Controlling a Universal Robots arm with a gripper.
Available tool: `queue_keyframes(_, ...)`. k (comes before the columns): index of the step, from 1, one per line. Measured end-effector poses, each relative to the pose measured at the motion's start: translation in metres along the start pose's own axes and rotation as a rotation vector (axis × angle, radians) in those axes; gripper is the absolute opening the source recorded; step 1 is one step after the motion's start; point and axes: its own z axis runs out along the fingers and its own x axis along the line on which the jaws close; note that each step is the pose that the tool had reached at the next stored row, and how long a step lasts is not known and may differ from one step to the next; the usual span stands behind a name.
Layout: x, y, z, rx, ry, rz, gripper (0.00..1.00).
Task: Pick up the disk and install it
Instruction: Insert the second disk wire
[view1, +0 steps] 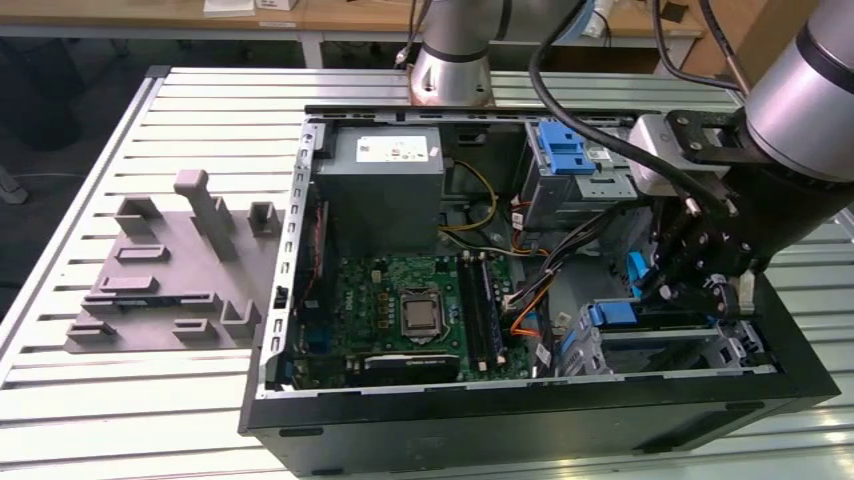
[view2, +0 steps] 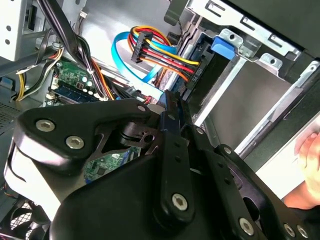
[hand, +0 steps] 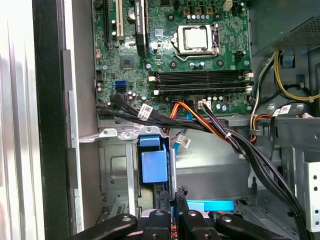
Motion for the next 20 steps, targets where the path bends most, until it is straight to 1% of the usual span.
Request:
queue_keyframes(15,0.0019,-0.0068,0.0003,0.0,-0.0002,0.0,0.16)
queue_keyframes(20,0.0028,-0.0074,0.0004,0.0,-0.0001,0.0,0.16)
